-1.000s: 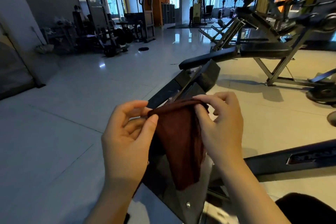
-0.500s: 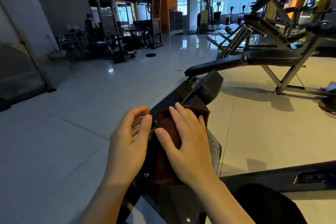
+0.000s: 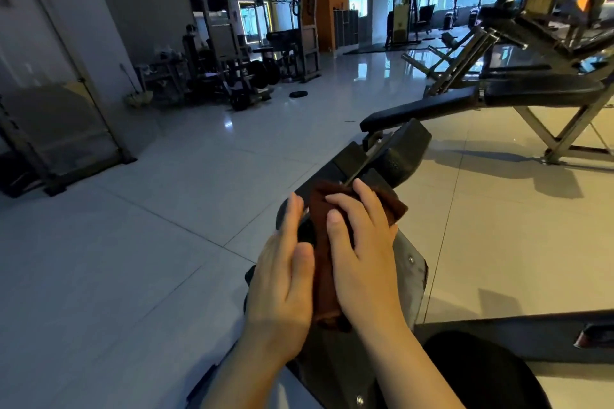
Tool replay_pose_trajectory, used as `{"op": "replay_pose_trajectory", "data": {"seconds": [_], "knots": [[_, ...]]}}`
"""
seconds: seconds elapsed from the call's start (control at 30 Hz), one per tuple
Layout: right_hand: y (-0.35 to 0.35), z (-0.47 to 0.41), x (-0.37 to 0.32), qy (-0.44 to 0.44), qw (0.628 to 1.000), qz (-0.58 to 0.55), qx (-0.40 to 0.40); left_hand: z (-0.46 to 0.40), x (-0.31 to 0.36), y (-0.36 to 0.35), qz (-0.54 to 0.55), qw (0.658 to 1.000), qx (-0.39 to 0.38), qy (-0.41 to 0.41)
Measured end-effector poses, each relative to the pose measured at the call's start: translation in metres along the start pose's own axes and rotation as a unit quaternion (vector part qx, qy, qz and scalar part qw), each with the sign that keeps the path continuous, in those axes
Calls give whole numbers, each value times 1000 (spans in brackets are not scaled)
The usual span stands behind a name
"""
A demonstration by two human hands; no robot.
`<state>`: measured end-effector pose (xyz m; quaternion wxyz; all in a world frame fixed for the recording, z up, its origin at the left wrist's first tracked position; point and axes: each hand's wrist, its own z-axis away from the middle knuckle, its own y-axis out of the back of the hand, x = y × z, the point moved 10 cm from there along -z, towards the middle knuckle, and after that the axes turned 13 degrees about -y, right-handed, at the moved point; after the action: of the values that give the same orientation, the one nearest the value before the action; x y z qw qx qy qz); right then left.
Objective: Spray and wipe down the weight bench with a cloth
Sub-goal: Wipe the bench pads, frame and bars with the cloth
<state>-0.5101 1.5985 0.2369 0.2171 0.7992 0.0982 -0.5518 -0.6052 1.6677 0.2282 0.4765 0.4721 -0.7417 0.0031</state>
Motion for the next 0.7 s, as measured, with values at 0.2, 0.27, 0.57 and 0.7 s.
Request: {"op": "replay_pose_trajectory", "data": {"seconds": [0.2, 0.27, 0.57, 0.7], "knots": [[21, -79, 34, -76, 996, -42, 14, 4, -5, -2, -7, 999, -39, -2], [19, -95, 38, -107, 993, -47, -3, 2, -6, -2, -8, 999, -35, 0], [-5, 18, 15, -120, 992, -17, -43, 1, -11, -5, 83, 995, -41, 27], [-6, 25, 11, -97, 994, 28, -32, 3, -12, -5, 120, 991, -52, 23]]}}
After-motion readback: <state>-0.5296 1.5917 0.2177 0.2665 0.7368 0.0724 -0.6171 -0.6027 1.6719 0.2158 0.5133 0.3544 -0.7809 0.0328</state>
